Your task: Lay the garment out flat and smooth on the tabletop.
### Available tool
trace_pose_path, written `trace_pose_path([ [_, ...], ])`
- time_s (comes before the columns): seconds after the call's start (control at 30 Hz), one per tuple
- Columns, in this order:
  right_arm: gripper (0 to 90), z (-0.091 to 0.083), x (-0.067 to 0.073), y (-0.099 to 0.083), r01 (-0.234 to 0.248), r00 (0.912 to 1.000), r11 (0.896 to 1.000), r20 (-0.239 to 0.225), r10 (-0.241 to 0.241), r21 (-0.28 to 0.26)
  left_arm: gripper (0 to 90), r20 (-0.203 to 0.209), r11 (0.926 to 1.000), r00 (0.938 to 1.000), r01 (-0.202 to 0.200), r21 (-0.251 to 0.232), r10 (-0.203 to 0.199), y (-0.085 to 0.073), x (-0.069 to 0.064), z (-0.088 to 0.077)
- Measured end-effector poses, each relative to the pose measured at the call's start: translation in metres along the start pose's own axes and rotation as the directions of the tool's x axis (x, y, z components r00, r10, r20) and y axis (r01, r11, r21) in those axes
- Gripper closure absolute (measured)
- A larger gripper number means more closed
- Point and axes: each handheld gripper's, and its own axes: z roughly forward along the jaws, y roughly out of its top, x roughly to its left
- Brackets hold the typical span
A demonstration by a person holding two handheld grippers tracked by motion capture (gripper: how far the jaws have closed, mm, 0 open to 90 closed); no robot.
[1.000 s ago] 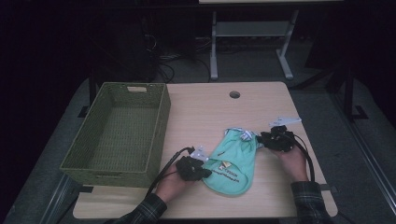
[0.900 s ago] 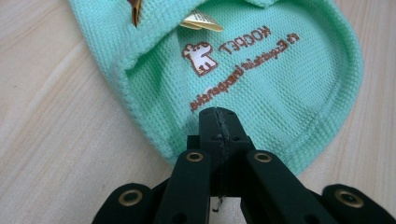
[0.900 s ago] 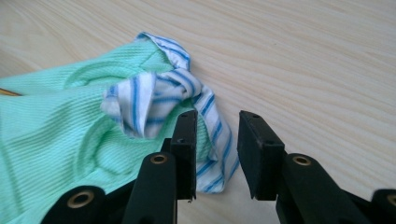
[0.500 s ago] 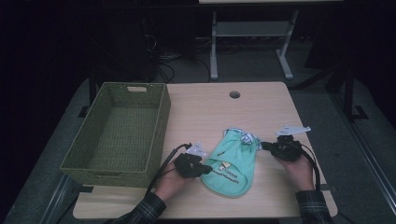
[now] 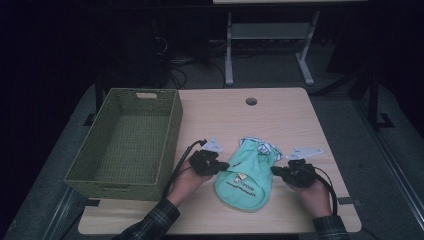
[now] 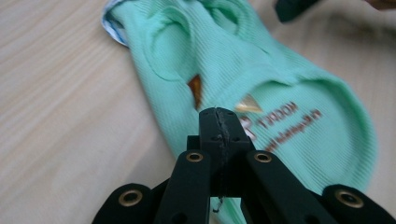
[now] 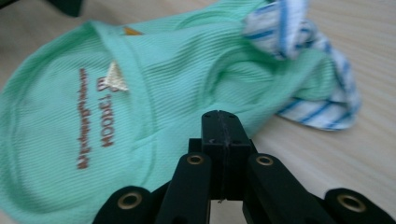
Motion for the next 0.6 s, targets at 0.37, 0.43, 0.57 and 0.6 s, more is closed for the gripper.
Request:
trace_pose_path([
  [0.37, 89.8, 0.008, 0.017, -0.013, 0.014, 0.9992, 0.998, -0.038, -0.012, 0.054, 89.7, -0.019, 0.9969, 0.9997, -0.015, 0.077, 0.017, 0.004, 0.013, 0.035],
  [0.43, 89.8, 0.011, 0.017, -0.015, 0.018, 0.999, 0.997, -0.042, -0.015, 0.074, 89.7, -0.019, 0.9957, 0.9997, -0.014, 0.092, 0.016, 0.0, 0.013, 0.037],
  [0.57, 89.8, 0.012, 0.016, -0.014, 0.015, 0.9992, 0.997, -0.037, -0.013, 0.076, 89.7, -0.019, 0.9948, 0.9996, -0.017, 0.1, 0.019, -0.003, 0.011, 0.034],
  [0.6, 89.8, 0.012, 0.014, -0.014, 0.02, 0.9995, 0.997, -0.025, -0.018, 0.074, 89.7, -0.013, 0.994, 0.9997, -0.021, 0.107, 0.023, -0.006, 0.009, 0.031],
])
